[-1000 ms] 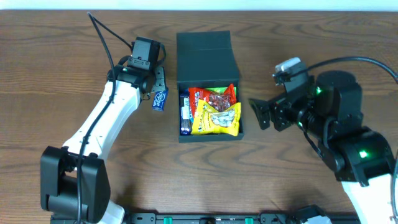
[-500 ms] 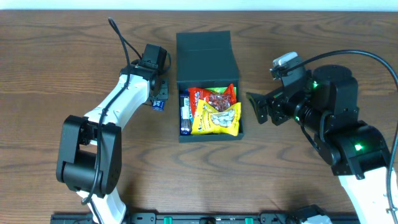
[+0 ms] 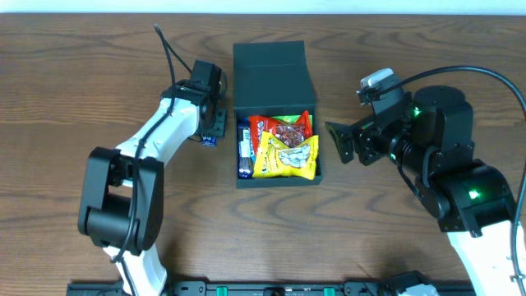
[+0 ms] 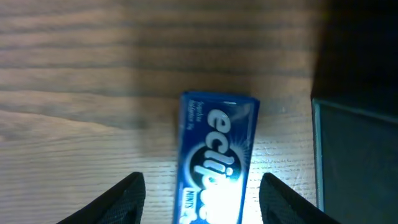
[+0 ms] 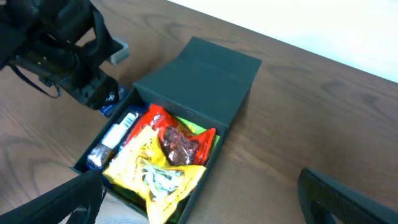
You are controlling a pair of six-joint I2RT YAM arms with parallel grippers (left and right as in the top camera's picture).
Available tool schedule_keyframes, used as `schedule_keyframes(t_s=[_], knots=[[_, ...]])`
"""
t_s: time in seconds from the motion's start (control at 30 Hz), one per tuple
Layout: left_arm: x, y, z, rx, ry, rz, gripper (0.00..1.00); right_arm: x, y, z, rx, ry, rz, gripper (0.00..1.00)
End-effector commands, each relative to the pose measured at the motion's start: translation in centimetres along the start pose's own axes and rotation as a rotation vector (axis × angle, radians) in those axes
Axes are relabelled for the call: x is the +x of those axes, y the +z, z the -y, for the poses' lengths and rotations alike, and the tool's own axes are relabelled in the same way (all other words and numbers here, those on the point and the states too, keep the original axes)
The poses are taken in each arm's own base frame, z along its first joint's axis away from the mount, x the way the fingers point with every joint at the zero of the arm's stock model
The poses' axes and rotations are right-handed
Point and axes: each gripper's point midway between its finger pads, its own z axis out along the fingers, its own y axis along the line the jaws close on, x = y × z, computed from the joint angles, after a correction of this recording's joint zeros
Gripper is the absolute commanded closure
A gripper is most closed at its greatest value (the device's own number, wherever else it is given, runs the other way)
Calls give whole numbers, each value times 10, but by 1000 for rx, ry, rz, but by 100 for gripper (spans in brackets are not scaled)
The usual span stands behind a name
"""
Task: Pack container
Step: 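Reach the left gripper to the blue Eclipse tin and grasp it, then lower the Eclipse tin into the box beside the chocolate bar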
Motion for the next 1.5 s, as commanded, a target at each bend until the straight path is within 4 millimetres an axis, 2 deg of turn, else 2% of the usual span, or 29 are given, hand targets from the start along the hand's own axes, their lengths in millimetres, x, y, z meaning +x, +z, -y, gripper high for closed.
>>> schedule_keyframes(t_s=[0.0, 0.37, 0.6, 0.8, 1.13, 1.3, 1.47], knots=[[7, 10, 9, 56, 30, -38, 38, -4, -4, 3, 11, -10, 15, 1], [14, 27, 8, 48, 38, -72, 38, -8, -4, 3, 12, -14, 28, 1], [12, 28, 4, 23, 38, -63, 44, -8, -4, 3, 13, -17, 29, 1], [12, 28, -1, -4, 30, -62, 57, -9, -4, 4, 13, -18, 33, 1], [12, 26, -1, -6, -32, -65, 71, -13, -4, 5, 23, -21, 47, 1], [5, 7, -1, -3, -42, -39, 79, -18, -5, 6, 25, -25, 67, 1], [-11, -31, 0, 9, -59, 39, 82, -22, -5, 6, 27, -29, 86, 1]])
